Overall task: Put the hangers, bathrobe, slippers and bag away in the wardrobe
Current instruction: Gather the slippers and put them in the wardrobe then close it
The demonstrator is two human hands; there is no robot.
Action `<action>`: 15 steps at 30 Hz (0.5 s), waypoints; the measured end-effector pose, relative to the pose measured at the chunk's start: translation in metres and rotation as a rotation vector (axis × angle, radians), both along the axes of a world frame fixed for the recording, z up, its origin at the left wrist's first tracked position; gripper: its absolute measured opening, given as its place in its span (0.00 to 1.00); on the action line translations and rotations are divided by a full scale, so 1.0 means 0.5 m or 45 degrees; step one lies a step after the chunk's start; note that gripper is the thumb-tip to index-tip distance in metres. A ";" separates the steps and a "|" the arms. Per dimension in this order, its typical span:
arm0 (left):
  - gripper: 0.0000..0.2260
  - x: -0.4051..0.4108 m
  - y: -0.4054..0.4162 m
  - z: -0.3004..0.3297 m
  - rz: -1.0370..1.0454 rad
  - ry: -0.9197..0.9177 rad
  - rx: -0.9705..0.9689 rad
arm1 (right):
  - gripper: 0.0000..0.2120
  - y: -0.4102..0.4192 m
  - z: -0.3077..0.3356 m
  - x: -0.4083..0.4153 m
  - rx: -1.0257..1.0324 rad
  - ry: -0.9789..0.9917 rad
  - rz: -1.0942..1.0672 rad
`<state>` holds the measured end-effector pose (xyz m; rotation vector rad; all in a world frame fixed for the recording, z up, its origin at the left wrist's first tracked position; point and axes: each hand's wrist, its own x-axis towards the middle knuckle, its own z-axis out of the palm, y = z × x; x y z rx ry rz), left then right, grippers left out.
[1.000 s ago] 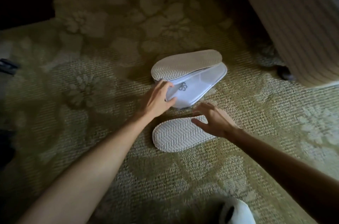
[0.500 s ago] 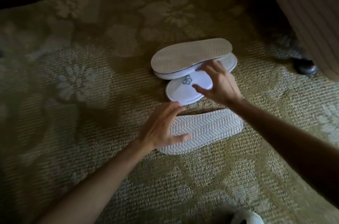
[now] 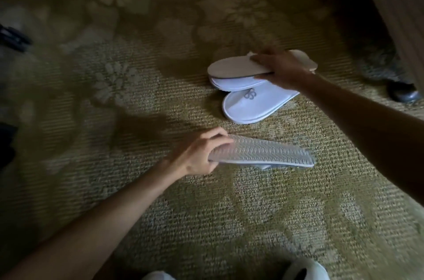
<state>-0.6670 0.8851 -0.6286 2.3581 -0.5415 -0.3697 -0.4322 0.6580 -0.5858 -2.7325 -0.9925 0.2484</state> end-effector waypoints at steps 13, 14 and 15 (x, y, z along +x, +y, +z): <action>0.06 0.055 0.131 0.094 1.203 0.540 -0.765 | 0.12 0.029 0.062 -0.126 0.464 0.173 -0.245; 0.07 0.054 0.136 0.088 1.241 0.530 -0.785 | 0.12 0.032 0.066 -0.130 0.502 0.195 -0.268; 0.09 0.053 0.140 0.083 1.268 0.526 -0.790 | 0.12 0.034 0.069 -0.137 0.552 0.237 -0.297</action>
